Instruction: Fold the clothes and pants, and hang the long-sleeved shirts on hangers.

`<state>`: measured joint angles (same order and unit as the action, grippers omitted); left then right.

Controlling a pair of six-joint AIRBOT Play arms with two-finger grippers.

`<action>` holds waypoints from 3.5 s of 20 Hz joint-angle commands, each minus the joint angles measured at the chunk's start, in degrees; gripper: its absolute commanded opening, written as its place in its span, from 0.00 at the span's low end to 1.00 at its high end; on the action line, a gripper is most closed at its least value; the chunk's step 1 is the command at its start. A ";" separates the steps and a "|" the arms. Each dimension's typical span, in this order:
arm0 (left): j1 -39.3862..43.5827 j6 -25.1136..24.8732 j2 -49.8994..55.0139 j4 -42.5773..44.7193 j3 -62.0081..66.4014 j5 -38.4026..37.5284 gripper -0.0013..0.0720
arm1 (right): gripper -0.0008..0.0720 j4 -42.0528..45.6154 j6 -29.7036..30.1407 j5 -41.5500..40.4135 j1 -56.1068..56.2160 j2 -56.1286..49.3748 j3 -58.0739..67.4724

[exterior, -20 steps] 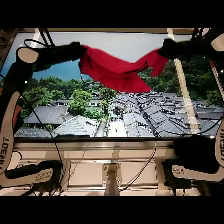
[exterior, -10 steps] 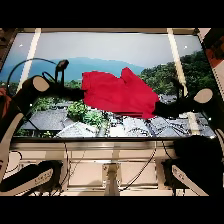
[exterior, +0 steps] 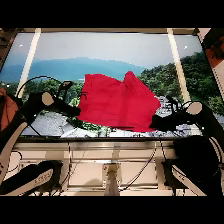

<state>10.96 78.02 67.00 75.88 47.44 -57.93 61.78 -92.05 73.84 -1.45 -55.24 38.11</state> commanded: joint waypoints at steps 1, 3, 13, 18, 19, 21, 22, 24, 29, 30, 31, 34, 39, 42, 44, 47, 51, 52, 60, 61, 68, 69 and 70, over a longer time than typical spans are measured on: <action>0.00 0.00 -0.07 2.16 -0.50 0.09 0.04 | 0.57 4.42 0.26 -7.48 0.00 0.09 6.60; -0.11 0.00 -0.04 2.16 -0.50 0.96 0.04 | 0.69 6.80 0.46 -12.22 0.00 -0.83 13.97; -0.04 0.02 -0.04 -4.55 -0.50 4.15 0.04 | 0.76 -1.33 9.27 -19.61 11.39 -41.68 47.58; -0.04 0.00 -0.04 -5.31 -0.50 4.15 0.04 | 0.78 -0.09 9.27 -19.91 11.87 -50.99 59.52; -0.04 0.00 -0.04 -5.33 -0.50 4.15 0.04 | 0.81 0.50 9.27 -20.06 11.85 -52.02 61.26; 0.00 0.00 -0.04 -5.70 -0.50 4.15 0.04 | 0.84 2.10 9.27 -20.48 11.85 -53.77 63.43; 0.09 0.00 -0.04 -5.68 -0.50 4.15 0.04 | 0.86 2.56 9.25 -20.46 11.85 -54.47 63.87; 0.13 0.00 -0.04 -5.68 -0.50 4.15 0.04 | 0.86 2.64 9.27 -18.78 11.87 -55.54 64.19; 0.13 0.00 -0.04 -5.70 -0.50 4.37 0.04 | 0.86 3.02 12.35 -14.23 13.27 -58.10 66.47; 0.13 0.00 -0.04 -5.70 -0.50 4.61 0.04 | 0.86 3.48 12.48 -14.32 13.99 -58.62 67.19; 0.13 0.00 -0.04 -5.70 -0.50 4.90 0.04 | 0.85 4.24 12.48 -14.53 14.80 -59.32 68.15; 0.13 0.00 -0.04 -5.70 -0.50 5.03 0.04 | 0.32 8.66 12.74 -15.19 16.41 -60.81 70.79; 0.13 1.46 -0.04 -5.68 -0.50 5.05 0.04 | 0.02 9.42 7.04 -16.68 13.44 -60.70 74.99; 0.13 2.62 -0.04 -5.66 -0.50 5.09 0.04 | 0.02 9.31 -6.01 -20.02 9.38 -59.76 80.98; 0.13 2.62 -0.04 -5.66 -0.50 5.73 0.04 | 0.02 9.86 -14.97 -20.33 6.67 -56.92 80.39; 0.13 2.62 -0.04 -5.68 -0.50 6.86 0.04 | 0.02 16.79 -19.93 -11.34 3.72 -53.62 78.03; 0.13 2.62 -0.04 -5.68 -0.50 6.82 0.04 | 0.01 33.27 -26.36 8.28 2.40 -53.00 74.97; 0.13 2.62 -0.04 -5.68 -0.50 6.84 0.04 | 0.02 35.56 -29.05 11.47 2.43 -53.00 73.68; 0.11 2.62 -0.02 -5.68 -0.50 7.48 0.04 | 0.95 37.59 -35.78 11.85 0.26 -53.20 67.34; 0.13 2.62 0.00 -5.66 -0.50 7.65 0.04 | 0.95 37.55 -33.31 11.82 -0.76 -53.20 68.76; 0.13 2.62 0.00 -5.66 -0.50 9.35 0.04 | 0.02 32.33 -9.05 16.28 -5.35 -52.35 76.50; 0.11 3.04 0.00 -5.66 -0.50 9.35 0.04 | 0.01 28.68 -7.17 15.39 -5.42 -51.52 75.71; 0.11 3.21 0.00 -5.64 -0.50 9.35 0.04 | 0.01 24.87 -6.29 13.90 -5.42 -50.21 73.81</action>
<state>11.09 80.86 66.98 70.22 46.96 -48.95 94.91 -106.72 88.95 -6.17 -107.15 112.81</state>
